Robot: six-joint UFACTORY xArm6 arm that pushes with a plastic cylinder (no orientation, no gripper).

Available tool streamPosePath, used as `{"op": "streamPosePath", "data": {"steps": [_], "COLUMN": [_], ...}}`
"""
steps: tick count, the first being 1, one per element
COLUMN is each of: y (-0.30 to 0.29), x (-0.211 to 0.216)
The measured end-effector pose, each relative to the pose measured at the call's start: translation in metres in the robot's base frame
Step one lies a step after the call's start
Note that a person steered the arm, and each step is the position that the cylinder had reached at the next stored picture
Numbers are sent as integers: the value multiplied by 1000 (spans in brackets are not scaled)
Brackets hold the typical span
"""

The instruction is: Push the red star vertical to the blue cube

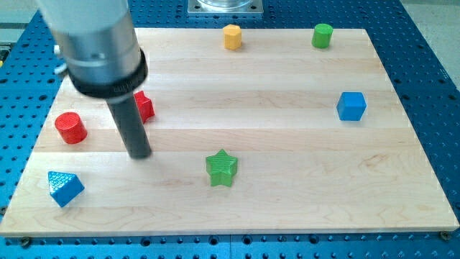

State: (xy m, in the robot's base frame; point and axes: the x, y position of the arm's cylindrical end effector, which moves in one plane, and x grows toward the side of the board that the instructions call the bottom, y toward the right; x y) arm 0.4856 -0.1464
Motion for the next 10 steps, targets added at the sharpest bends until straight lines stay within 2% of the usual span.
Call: {"op": "streamPosePath", "data": {"steps": [3, 4, 5, 6, 7, 8, 9, 10], "y": [-33, 66, 180, 147, 192, 219, 245, 247], "x": [-94, -93, -69, -85, -115, -116, -61, -33]}}
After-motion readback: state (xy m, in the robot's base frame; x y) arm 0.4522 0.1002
